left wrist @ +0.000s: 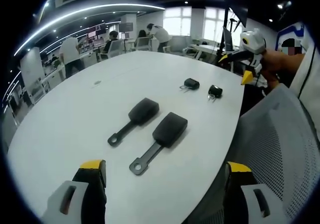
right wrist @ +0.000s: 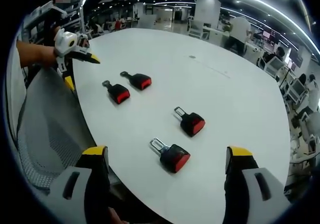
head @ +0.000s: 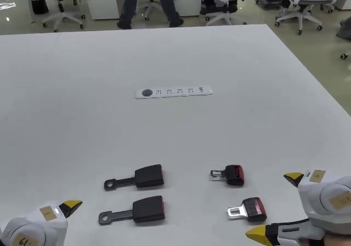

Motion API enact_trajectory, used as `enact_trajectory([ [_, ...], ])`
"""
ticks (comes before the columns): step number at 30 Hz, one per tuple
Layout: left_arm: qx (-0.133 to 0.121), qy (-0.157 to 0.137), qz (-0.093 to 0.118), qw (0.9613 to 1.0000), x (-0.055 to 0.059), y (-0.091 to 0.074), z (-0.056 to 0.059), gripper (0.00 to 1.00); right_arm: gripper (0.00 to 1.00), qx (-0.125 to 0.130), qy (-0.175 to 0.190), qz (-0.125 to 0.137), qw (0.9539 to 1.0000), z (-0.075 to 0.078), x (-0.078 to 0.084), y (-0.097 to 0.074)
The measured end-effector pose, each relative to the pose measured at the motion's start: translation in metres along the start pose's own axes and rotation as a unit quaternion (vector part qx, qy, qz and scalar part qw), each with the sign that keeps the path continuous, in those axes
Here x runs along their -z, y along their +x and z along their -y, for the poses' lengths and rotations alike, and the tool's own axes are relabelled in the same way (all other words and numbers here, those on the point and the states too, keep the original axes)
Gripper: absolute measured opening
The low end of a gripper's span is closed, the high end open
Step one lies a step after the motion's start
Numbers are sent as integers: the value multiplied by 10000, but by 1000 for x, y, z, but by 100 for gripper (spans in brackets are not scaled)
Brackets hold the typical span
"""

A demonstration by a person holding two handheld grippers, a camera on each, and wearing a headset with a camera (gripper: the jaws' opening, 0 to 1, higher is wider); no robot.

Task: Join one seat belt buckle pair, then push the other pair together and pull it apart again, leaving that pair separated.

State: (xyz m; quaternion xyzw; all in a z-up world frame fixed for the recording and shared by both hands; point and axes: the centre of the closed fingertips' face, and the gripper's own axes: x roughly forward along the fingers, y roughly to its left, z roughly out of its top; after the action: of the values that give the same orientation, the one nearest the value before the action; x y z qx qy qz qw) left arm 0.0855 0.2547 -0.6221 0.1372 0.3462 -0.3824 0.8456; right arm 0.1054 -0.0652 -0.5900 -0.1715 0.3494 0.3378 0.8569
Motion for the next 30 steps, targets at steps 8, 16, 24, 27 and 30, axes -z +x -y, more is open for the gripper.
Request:
enact_trajectory([
  [8,28,34,-22,10000,0,0,1,100,99,25,-35,15,10000,2,-2,1],
  [16,1,37,-5,10000,0,0,-1,100,100,41,-32,34,10000,4,0,2],
  [24,-32,13,-3,10000,0,-1,-2,100,100,57,0,48,10000,4,1,2],
  [27,-28,12,-4,10000,0,0,-2,100,100,51,9,49,10000,2,1,1],
  [30,-22,21,-1,10000,0,1,-1,100,100,46,4,41,10000,2,1,1],
])
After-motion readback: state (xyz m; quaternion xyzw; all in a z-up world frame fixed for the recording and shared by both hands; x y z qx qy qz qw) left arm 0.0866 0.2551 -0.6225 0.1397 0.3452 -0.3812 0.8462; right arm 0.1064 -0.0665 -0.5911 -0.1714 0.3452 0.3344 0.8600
